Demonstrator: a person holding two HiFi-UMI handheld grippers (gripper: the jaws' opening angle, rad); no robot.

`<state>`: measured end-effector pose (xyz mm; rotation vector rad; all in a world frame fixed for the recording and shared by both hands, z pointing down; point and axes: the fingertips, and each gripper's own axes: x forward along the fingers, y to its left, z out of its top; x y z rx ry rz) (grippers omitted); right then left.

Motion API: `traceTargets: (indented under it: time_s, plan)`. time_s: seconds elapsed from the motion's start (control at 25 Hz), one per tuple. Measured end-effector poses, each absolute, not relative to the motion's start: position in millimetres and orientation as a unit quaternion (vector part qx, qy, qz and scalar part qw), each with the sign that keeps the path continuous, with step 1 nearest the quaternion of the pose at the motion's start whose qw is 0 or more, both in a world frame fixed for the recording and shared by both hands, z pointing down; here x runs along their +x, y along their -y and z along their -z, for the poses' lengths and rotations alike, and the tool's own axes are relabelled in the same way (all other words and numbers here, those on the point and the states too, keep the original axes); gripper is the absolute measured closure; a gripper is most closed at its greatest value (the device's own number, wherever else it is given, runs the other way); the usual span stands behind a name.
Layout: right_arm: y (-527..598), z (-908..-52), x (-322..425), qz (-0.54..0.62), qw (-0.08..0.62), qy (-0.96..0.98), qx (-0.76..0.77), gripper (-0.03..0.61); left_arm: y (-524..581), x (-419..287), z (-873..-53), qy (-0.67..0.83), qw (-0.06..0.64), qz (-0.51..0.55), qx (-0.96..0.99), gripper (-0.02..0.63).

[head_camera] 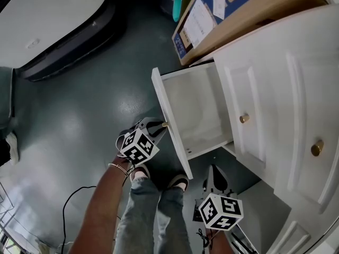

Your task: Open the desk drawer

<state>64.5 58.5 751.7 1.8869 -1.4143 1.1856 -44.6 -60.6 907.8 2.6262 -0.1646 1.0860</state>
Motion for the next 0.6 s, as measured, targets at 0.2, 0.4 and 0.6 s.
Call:
traceTargets:
  time_s: [0.2, 0.4, 0.6]
  plan:
    - [-60.7, -750.9, 66.9, -0.436, 0.248, 0.518, 0.693, 0.571, 58.5, -44.9, -906.9, 0.068, 0.147, -0.383, 0.909, 0.53]
    - [-62.5, -745.0, 70.0, -0.433, 0.245, 0.526, 0.69, 0.572, 59.0, -48.1, -898.1, 0.076, 0.136, -0.39, 0.908, 0.528]
    - [-72.5, -720.6, 72.8, -0.435, 0.241, 0.523, 0.692, 0.571, 54.6, -58.1, -863.4, 0.075, 0.136, -0.393, 0.906, 0.494]
